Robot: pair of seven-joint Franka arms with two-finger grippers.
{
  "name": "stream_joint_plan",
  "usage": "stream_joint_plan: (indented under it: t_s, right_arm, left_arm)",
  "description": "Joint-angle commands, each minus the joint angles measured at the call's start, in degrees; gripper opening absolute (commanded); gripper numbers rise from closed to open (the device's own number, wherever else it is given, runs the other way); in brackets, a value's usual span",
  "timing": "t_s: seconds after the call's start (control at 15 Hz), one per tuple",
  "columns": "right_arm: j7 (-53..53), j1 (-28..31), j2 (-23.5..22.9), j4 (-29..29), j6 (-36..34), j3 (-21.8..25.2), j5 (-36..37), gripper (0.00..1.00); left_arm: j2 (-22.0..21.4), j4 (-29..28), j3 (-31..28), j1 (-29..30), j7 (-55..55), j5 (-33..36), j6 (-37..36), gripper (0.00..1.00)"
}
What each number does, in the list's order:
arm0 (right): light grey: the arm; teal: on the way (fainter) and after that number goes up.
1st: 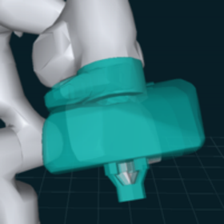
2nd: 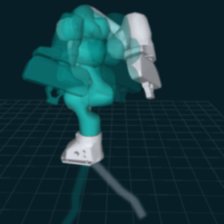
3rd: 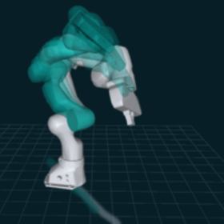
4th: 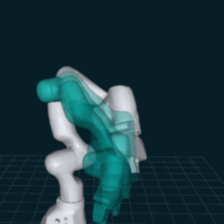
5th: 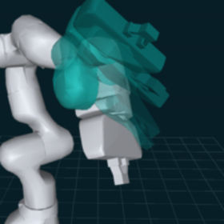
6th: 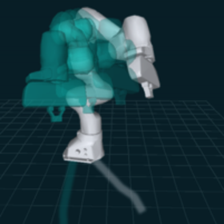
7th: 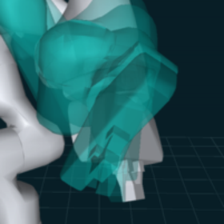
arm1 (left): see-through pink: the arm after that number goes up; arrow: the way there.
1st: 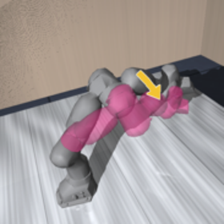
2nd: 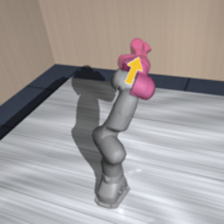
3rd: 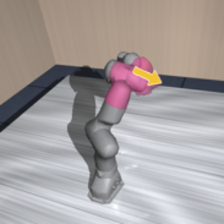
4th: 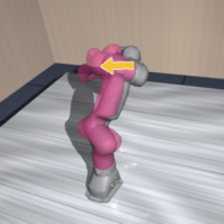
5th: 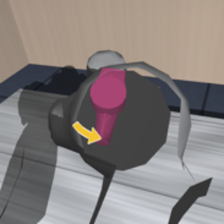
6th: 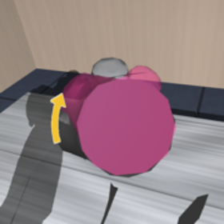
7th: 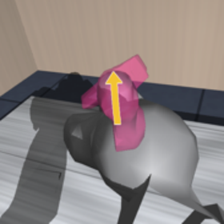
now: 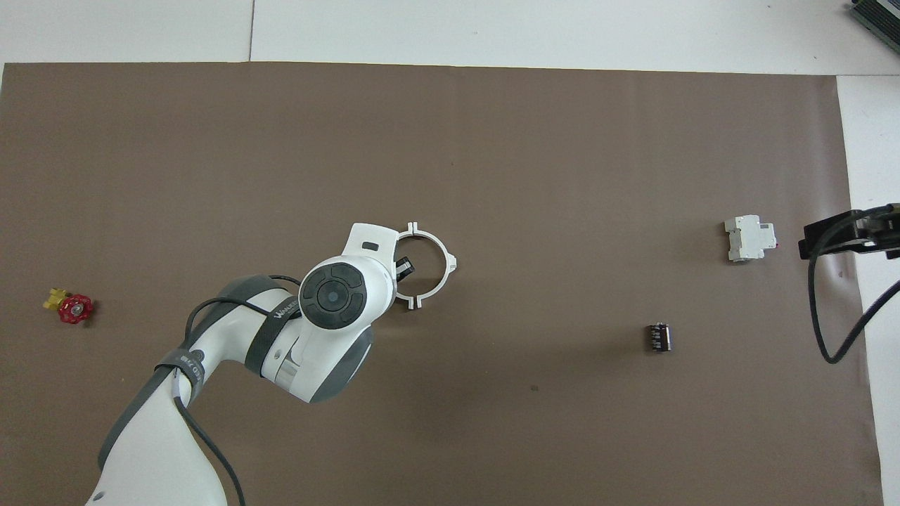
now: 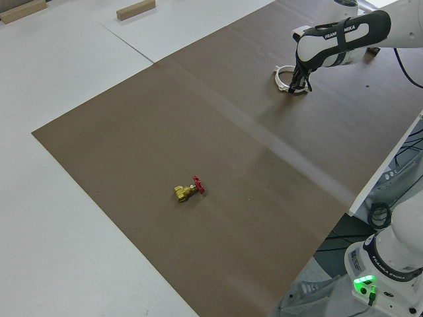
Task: Assemble drain pipe with both arms
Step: 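Lower the half-ring onto the placed half-ring to close the ring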
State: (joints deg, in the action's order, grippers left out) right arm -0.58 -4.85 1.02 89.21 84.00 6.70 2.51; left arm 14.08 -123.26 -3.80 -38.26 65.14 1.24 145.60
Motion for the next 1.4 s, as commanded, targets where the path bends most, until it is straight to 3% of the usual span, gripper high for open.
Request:
stream_joint_plan:
  t_s: [0.0, 0.8, 0.87, 0.93, 1.33]
  right_arm:
    - [-1.4, 0.7, 0.9, 1.1, 0.8, -0.1, -1.4, 1.0]
    - [-1.4, 0.7, 1.0, 1.2, 0.7, -0.1, -1.4, 1.0]
    - [-1.4, 0.7, 1.0, 1.2, 0.8, -0.1, -1.4, 1.0]
    - [-1.4, 0.7, 1.0, 1.2, 0.8, -0.1, -1.4, 1.0]
    - [-1.4, 0.7, 1.0, 1.1, 0.8, -0.1, -1.4, 1.0]
  left_arm:
    - [0.4, 0.9, -1.0, -1.4, 2.8, 0.7, -1.5, 0.0]
    - [0.6, 0.8, -1.0, -2.9, 5.5, 0.8, -1.2, 0.0]
    - [0.6, 0.8, -1.0, -2.7, 5.5, 0.8, -1.1, 0.45]
    - [0.6, 0.8, -1.0, -2.6, 5.5, 0.8, -1.1, 0.99]
    - [0.3, 1.1, -1.0, -1.9, 5.0, 1.9, -1.5, 1.0]
